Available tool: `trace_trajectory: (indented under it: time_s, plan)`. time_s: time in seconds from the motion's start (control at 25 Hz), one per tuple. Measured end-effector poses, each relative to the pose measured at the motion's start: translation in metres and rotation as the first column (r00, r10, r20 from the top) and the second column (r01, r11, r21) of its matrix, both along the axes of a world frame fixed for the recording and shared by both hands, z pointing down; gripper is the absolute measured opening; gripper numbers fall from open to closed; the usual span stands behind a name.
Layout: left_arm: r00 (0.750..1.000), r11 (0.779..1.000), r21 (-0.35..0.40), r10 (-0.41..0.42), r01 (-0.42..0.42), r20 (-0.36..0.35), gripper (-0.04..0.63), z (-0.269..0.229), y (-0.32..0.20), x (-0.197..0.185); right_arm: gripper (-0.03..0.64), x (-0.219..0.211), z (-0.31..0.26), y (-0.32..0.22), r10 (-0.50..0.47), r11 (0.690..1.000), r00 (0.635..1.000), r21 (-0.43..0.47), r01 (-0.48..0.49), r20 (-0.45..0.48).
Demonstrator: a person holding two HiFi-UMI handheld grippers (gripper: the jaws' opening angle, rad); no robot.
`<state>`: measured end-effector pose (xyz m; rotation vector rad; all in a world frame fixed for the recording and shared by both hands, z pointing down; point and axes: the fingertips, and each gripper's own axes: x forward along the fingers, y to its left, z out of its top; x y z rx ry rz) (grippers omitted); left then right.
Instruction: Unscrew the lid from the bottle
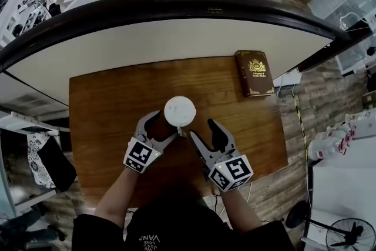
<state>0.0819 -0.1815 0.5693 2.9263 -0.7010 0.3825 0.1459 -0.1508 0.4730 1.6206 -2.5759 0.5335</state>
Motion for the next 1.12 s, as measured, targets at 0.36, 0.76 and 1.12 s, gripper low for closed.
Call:
trace_trajectory:
  time_s: [0.36, 0.76, 1.12]
  plan:
    - [1.0, 1.0, 0.014, 0.006, -0.006, 0.015, 0.336, 0.002, -0.009, 0.025, 0.262, -0.024, -0.019, -0.018, -0.195, 0.973, 0.977, 0.107, 0.203, -0.085]
    - [0.999, 0.999, 0.039, -0.032, 0.032, 0.003, 0.342, 0.001, -0.013, 0.029, 0.282, -0.042, -0.014, -0.035, -0.368, 0.911, 0.919, 0.144, 0.387, -0.145]
    - [1.0, 0.999, 0.054, -0.007, 0.007, 0.003, 0.342, 0.0, -0.014, 0.03, 0.282, -0.034, -0.015, -0.039, -0.665, 0.726, 0.739, 0.139, 0.674, -0.108]
